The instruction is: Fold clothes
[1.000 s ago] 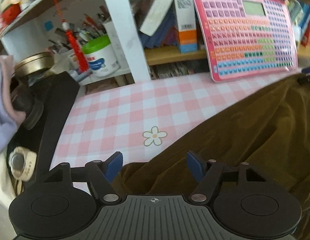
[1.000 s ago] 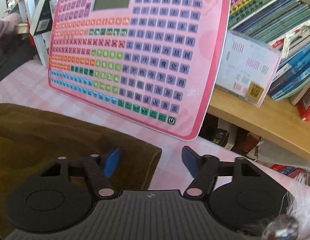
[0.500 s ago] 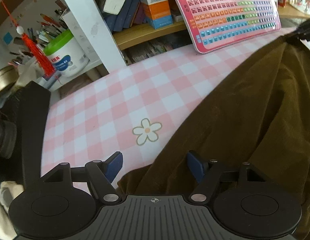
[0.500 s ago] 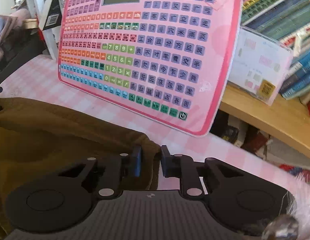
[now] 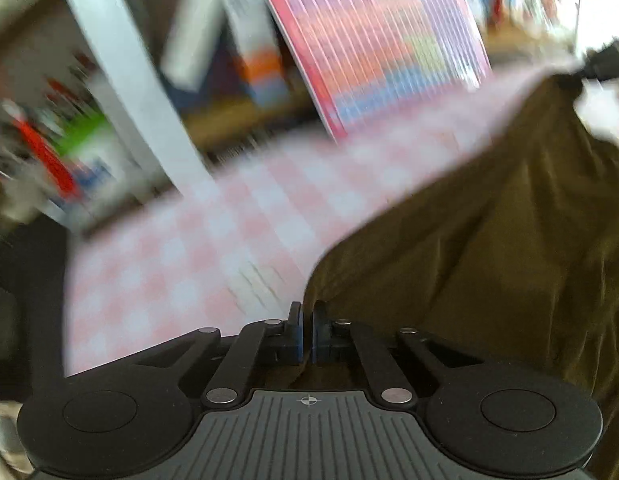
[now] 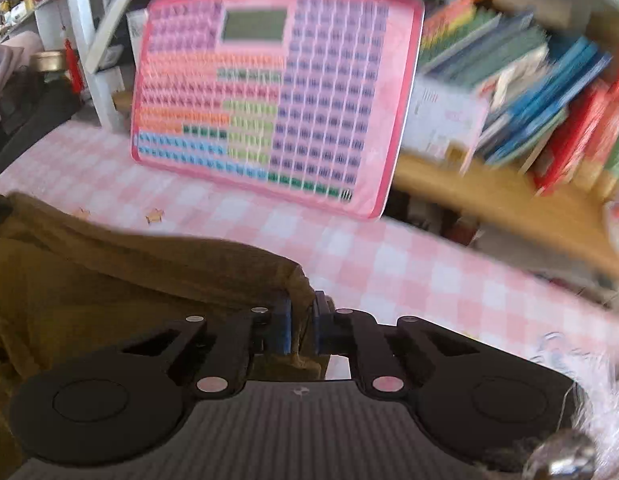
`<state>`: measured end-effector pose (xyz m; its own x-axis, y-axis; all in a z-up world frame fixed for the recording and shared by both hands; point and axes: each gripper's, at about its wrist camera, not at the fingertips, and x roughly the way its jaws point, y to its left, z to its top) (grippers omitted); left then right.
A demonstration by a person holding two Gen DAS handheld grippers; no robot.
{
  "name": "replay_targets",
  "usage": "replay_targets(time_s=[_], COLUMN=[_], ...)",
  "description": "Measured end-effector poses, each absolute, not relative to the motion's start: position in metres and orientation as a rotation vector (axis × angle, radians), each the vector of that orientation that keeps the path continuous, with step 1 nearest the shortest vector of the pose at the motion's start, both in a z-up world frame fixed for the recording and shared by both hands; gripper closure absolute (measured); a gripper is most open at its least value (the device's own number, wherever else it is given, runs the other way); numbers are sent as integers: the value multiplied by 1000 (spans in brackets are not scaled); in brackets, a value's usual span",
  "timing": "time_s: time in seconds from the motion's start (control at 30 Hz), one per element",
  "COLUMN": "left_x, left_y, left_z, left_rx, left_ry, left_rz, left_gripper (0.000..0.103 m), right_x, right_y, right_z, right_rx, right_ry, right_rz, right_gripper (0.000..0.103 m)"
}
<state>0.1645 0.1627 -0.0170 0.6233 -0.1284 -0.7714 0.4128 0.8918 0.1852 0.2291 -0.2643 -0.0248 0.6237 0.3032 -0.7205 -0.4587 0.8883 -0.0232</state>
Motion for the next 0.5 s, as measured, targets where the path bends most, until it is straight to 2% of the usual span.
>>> replay_targets(time_s=[0.13,0.27,0.33,0.4,0.5], left_x=[142,87,50,14,-24], left_y=[160,155,153,151,154], left_z=[29,55,59,53,28], left_rx=[349,386,376,368,326], left_ry=[679,554,502,495,574], left_rz=[-298,-326,-339,-363,-398], left_gripper=[100,100,99,99,97], right_x=[196,135,94,59,5], right_y=[-267,-274,-278,-279,-280], right_z=[29,62,68,47,17], right_rx=[-169,-112,-88,-61,-21], right_ry=[575,469,454,529,642], right_rz=[337,285,269,244,205], right_gripper=[94,94,94,94,94])
